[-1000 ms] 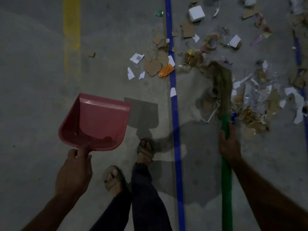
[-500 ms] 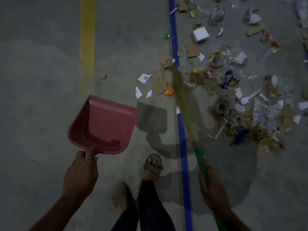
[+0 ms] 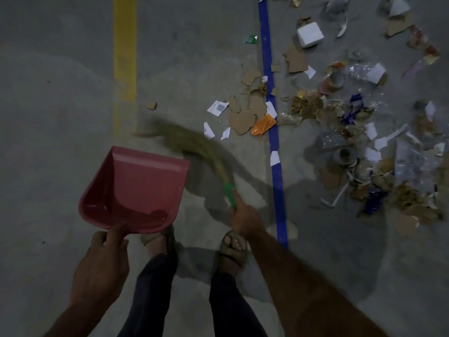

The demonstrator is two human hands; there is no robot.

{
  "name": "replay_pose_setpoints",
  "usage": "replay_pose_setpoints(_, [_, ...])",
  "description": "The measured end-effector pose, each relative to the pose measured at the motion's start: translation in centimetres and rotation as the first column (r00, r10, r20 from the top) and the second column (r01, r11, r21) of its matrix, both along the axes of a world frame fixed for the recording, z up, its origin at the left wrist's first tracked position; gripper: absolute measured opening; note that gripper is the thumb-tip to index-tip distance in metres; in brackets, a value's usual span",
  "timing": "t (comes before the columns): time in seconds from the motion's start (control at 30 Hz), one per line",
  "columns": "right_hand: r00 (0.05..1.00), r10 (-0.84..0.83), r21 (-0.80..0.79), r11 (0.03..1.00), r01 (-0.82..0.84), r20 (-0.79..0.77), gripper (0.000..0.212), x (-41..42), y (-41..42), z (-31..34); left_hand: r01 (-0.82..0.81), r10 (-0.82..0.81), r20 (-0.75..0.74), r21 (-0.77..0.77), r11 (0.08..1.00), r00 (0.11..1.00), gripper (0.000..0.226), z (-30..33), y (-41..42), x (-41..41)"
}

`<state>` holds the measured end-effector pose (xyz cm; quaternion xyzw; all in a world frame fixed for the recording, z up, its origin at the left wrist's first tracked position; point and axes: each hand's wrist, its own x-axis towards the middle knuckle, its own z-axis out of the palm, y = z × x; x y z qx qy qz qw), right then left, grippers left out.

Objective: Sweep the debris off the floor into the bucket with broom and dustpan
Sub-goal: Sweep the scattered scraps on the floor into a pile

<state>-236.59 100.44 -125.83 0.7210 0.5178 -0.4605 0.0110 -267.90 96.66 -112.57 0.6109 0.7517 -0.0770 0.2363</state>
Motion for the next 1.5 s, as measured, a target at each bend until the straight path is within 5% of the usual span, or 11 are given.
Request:
replay_pose_setpoints(0.17, [0.891, -0.424, 0.02, 0.904, 0.427, 0.163, 0.056, 7.7, 1.0, -2.6, 0.055, -0.055, 0.038, -0.004, 0.998, 0.998, 0.028, -1.6, 2.8, -0.4])
replay_pose_setpoints(0.4, [0.77, -0.609, 0.139, 0.793, 0.593, 0.188, 0.058, 15.5, -0.3, 3.3, 0.153, -0.153, 0.053, 0.001, 0.988, 0.987, 0.03, -0.6, 7.2, -0.5])
replay_pose_setpoints(0.53, [0.857, -0.51, 0.209, 0.848, 0.486, 0.074, 0.057, 13.6, -6.4, 7.9, 0.204, -0.204, 0.059, -0.001, 0.979, 0.977, 0.031, 0.7, 8.6, 0.2])
replay_pose_setpoints(0.73, [0.977, -0.145, -0.083, 0.984, 0.159, 0.159, 0.067, 9.8, -14.3, 8.6, 0.251, -0.248, 0.08, -0.023, 0.968, 0.965, 0.031, 1.7, 9.3, 1.2])
replay_pose_setpoints(0.83, [0.935, -0.239, -0.222, 0.928, 0.299, 0.26, 0.061, 11.1, -13.7, 6.2, 0.267, -0.265, 0.082, -0.013, 0.964, 0.961, 0.033, 1.1, 9.4, 0.9])
replay_pose_setpoints(0.93, [0.827, -0.447, -0.166, 0.838, 0.52, 0.341, 0.057, 12.1, -10.4, 6.5, 0.259, -0.257, 0.079, -0.021, 0.966, 0.963, 0.034, 0.5, 9.4, 0.2])
replay_pose_setpoints(1.03, [0.783, -0.512, -0.054, 0.824, 0.564, 0.354, 0.06, 11.9, -8.5, 9.4, 0.241, -0.239, 0.082, -0.011, 0.971, 0.968, 0.034, 0.5, 9.5, -1.1])
replay_pose_setpoints(1.2, [0.866, -0.346, -0.045, 0.921, 0.387, 0.362, 0.066, 9.0, -8.4, 14.8, 0.155, -0.155, 0.068, 0.002, 0.988, 0.986, 0.025, 2.3, 9.6, -4.1])
replay_pose_setpoints(1.3, [0.925, -0.306, -0.052, 0.944, 0.326, 0.226, 0.066, 6.5, -8.1, 16.0, 0.1, -0.099, 0.029, -0.013, 0.995, 0.995, 0.025, 3.7, 9.9, -7.0])
replay_pose_setpoints(1.5, [0.994, 0.088, -0.051, 0.995, -0.084, 0.07, 0.077, -4.5, -0.2, 14.3, -0.007, 0.006, -0.019, -0.044, 0.999, 1.0, 0.031, 5.6, 11.7, -15.4])
